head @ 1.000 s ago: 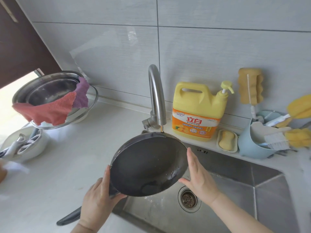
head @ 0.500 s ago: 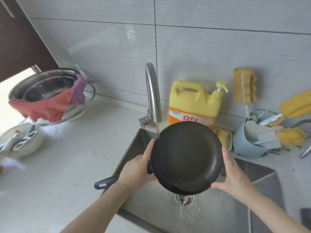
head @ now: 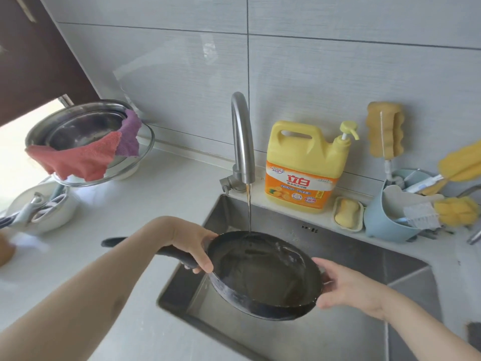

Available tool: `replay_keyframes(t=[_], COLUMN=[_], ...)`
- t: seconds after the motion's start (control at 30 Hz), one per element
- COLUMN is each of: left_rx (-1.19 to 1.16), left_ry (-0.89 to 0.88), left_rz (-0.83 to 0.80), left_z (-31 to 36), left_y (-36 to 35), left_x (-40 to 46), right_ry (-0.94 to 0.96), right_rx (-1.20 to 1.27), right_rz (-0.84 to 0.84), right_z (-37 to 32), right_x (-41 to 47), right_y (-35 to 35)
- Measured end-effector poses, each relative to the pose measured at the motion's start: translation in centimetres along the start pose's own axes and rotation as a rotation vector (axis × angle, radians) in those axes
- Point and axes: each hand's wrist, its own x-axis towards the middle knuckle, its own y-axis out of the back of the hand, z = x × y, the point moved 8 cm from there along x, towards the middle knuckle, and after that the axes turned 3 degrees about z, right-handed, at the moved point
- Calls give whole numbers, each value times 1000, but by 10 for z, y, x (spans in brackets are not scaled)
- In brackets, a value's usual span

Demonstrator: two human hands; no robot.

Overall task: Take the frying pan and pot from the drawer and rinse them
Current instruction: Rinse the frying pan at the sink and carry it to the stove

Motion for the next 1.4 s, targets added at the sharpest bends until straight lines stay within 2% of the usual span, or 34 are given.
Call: replay_keyframes(t=[0.13, 0.23, 0.33, 0.4, 0.47, 0.53, 0.6, 0.67, 0.8, 0.9, 0.97, 1.1, 1.2, 1.3, 1.4], left_rx=[77, 355, 654, 657, 495, 244, -68, -252, -305, -171, -41, 203, 397, 449, 361], left_ry=[126, 125, 102, 51, -13, -83, -223, -330, -325, -234, -161, -9, 28, -11, -59], left_rz=[210, 387, 600, 727, 814, 824, 737, 620, 321, 249, 291, 509, 648, 795, 902], left_z=[12, 37, 51, 49, 37, 23, 18, 18, 20, 17, 20, 23, 27, 34, 32], left_y=[33, 49, 58, 59, 55, 44, 25, 7, -16, -8, 7, 36, 41, 35, 19], left_x=[-32, -54, -65, -69, -65, -51, -34, -16, 7, -8, -26, -46, -46, -43, -26], right_ry=[35, 102, 188, 230, 312, 368, 370, 323, 235, 194, 192, 201, 219, 291, 353], right_rx=[115, 148, 146, 96, -13, -131, -286, -372, -388, -319, -232, -122, -31, -89, -244], right_rz=[50, 152, 272, 352, 399, 359, 279, 194, 56, 42, 48, 221, 334, 445, 523], right_z=[17, 9, -8, -25, -50, -80, -106, -124, -127, -101, -72, -28, -16, -24, -40], right_x=[16, 29, 36, 29, 14, -2, -15, -26, -37, -36, -30, -5, 13, 11, -10], right_y=[-48, -71, -63, -40, -8, 22, 47, 66, 77, 57, 29, -19, -28, -9, 27])
